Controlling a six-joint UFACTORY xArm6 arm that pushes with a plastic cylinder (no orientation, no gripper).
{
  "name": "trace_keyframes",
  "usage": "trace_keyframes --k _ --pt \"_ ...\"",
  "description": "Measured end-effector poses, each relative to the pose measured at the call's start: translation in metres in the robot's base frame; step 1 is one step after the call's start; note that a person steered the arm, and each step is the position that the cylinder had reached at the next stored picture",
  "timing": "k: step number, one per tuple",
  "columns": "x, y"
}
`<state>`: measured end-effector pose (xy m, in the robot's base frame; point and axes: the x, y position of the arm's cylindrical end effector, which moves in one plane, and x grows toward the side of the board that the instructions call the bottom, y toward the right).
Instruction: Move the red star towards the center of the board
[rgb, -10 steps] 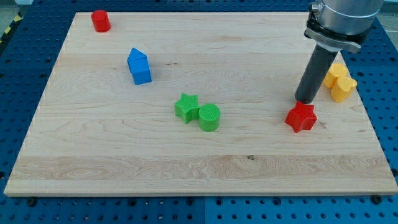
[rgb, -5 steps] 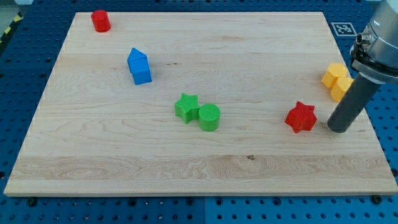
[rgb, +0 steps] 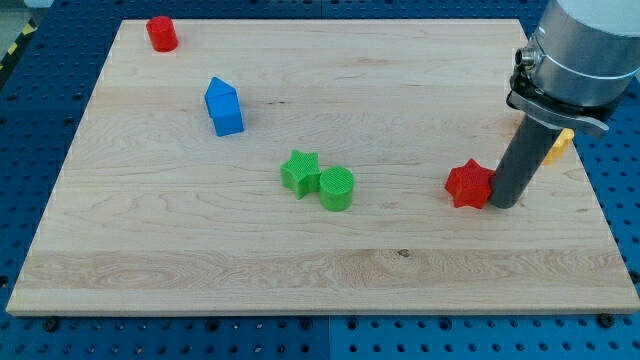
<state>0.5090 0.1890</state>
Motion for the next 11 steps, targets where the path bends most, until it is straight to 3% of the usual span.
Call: trace_keyframes --k 5,11 --pt "-0.004 -0.073" --pt "-0.039 -0.078"
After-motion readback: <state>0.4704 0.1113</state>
